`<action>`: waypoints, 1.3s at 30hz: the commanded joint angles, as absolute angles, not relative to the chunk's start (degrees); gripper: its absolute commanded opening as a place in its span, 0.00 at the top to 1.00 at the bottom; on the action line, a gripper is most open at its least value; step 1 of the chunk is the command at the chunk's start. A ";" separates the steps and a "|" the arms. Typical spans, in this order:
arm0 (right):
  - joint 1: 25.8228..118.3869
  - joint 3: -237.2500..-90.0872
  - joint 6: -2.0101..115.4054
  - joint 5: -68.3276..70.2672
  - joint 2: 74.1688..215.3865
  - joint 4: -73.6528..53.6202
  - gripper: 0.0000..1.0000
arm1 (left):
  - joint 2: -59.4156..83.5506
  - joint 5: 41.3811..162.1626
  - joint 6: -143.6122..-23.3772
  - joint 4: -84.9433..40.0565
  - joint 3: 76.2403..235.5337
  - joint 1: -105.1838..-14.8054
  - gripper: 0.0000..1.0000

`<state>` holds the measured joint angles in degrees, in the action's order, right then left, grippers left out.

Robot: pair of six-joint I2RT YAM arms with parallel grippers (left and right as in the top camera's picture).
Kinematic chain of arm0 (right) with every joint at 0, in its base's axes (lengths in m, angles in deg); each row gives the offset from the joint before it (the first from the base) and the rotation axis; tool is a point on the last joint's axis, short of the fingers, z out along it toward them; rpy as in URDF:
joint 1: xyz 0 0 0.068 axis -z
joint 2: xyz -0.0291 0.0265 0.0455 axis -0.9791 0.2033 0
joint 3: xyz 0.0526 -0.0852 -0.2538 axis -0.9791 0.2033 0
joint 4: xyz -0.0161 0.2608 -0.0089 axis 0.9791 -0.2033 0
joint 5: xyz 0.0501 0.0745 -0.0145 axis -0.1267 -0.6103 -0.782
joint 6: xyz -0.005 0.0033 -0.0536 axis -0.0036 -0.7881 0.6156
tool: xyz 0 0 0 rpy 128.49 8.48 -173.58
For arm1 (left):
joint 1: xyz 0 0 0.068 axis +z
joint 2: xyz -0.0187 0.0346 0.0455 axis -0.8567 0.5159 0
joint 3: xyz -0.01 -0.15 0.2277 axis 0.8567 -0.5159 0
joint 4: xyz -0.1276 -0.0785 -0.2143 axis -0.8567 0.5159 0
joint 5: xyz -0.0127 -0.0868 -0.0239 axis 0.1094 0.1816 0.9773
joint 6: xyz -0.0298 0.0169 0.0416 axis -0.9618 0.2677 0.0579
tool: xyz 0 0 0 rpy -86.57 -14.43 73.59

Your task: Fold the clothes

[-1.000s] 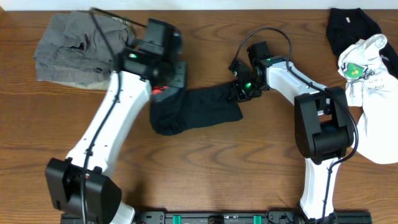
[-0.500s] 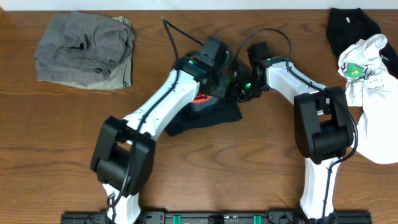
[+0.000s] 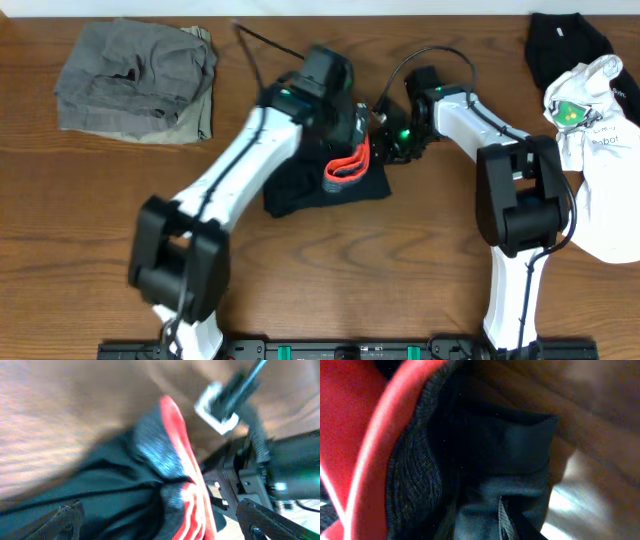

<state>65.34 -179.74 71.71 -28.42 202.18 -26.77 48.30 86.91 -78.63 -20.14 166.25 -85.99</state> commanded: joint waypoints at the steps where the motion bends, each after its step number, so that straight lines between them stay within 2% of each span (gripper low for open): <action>1: 67.90 -183.22 73.02 -22.60 204.70 -31.18 0.71 | 40.56 86.95 -79.09 -20.49 167.45 -82.67 0.02; 7: 71.02 -191.63 73.05 -22.30 201.14 -40.67 0.66 | 32.16 86.95 -79.05 -19.29 167.43 -75.68 0.02; 11: 71.35 -194.45 73.02 -22.34 197.51 -43.69 0.57 | 29.87 86.36 -78.17 -16.42 167.43 -71.92 0.02; 16: 68.03 -194.50 72.98 -22.34 195.26 -45.22 0.37 | 30.18 84.92 -76.03 -11.74 167.38 -69.49 0.02; 19: 64.60 -193.78 72.33 -20.66 195.32 -46.79 0.21 | 30.18 81.51 -75.81 -9.47 167.36 -68.97 0.02; 22: 61.30 -192.84 70.16 -18.34 195.32 -47.29 0.01 | 30.18 80.70 -74.41 -7.92 167.36 -68.46 0.02; 31: 55.68 -192.05 67.84 -14.73 195.41 -48.15 0.02 | 30.18 80.72 -73.17 -5.58 167.36 -67.46 0.02; 33: 55.70 -191.96 67.84 -14.60 195.43 -48.87 0.15 | 30.18 80.72 -72.73 -5.19 167.36 -67.48 0.02; 34: 55.77 -191.92 67.82 -13.51 195.43 -49.57 0.27 | 30.18 80.72 -72.47 -4.90 167.36 -67.46 0.02; 39: 55.81 -190.50 66.34 -7.08 195.43 -51.58 0.67 | 30.18 80.72 -72.36 -4.55 167.36 -67.48 0.02</action>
<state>55.70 -191.90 67.93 -12.02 195.72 -51.14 29.78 81.38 -73.76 -4.73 166.68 -67.68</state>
